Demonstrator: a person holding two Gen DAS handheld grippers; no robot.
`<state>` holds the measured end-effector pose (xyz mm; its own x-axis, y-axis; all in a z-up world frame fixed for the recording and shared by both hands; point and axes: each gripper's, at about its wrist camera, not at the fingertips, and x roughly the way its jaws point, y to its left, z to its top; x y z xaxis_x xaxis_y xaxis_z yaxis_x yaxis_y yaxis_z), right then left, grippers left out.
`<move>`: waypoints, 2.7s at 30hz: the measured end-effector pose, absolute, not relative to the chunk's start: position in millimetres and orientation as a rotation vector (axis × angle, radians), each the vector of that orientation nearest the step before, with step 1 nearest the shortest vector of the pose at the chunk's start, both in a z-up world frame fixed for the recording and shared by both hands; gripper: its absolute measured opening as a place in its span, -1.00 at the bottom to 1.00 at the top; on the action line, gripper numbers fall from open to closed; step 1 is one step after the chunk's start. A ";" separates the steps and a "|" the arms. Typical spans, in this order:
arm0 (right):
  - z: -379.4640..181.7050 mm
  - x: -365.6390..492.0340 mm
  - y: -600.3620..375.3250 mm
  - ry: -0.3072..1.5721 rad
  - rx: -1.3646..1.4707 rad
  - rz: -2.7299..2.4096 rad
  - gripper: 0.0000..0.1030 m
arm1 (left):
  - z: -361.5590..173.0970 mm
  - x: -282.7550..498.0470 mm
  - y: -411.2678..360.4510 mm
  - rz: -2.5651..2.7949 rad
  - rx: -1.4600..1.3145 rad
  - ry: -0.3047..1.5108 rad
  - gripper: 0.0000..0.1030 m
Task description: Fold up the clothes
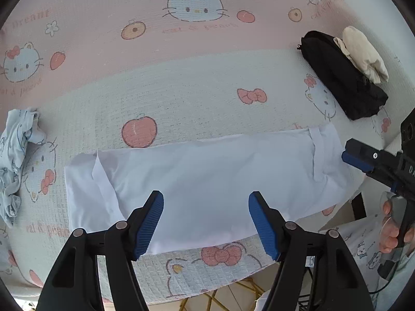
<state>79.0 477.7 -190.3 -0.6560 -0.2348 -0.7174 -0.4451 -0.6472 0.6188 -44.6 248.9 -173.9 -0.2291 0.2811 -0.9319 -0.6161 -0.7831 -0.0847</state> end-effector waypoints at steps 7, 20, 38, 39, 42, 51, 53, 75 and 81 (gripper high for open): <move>-205.7 104.5 500.5 1.415 -1.168 2.273 0.37 | -186.3 -33.3 269.2 2.000 -1.468 0.405 0.28; -259.5 140.9 488.1 1.970 -1.057 2.040 0.52 | -205.5 -39.2 297.9 1.935 -1.493 0.317 -0.43; -250.5 104.5 459.3 1.583 -1.038 2.237 0.21 | -232.9 -35.9 289.4 1.934 -1.464 0.226 -0.43; -249.3 102.3 456.1 1.501 -1.078 2.218 -0.20 | -232.7 -33.5 291.0 1.941 -1.452 0.249 -0.43; -242.4 101.4 450.3 1.446 -1.095 2.225 -0.40 | -232.7 -29.6 293.2 1.951 -1.429 0.277 -0.43; -189.6 74.6 414.3 1.338 -1.029 2.524 -0.50 | -237.4 -38.6 280.7 1.907 -1.452 0.141 -0.44; -178.4 66.3 404.5 1.267 -1.037 2.586 -0.50 | -238.2 -36.9 277.5 1.901 -1.449 0.128 -0.44; -173.5 2.1 345.1 1.187 -1.219 2.760 -0.53 | -202.1 -63.4 170.2 1.826 -1.539 -0.337 -0.45; -187.7 -18.6 310.4 1.126 -1.348 2.795 -0.53 | -206.1 -73.0 120.0 1.827 -1.556 -0.601 -0.44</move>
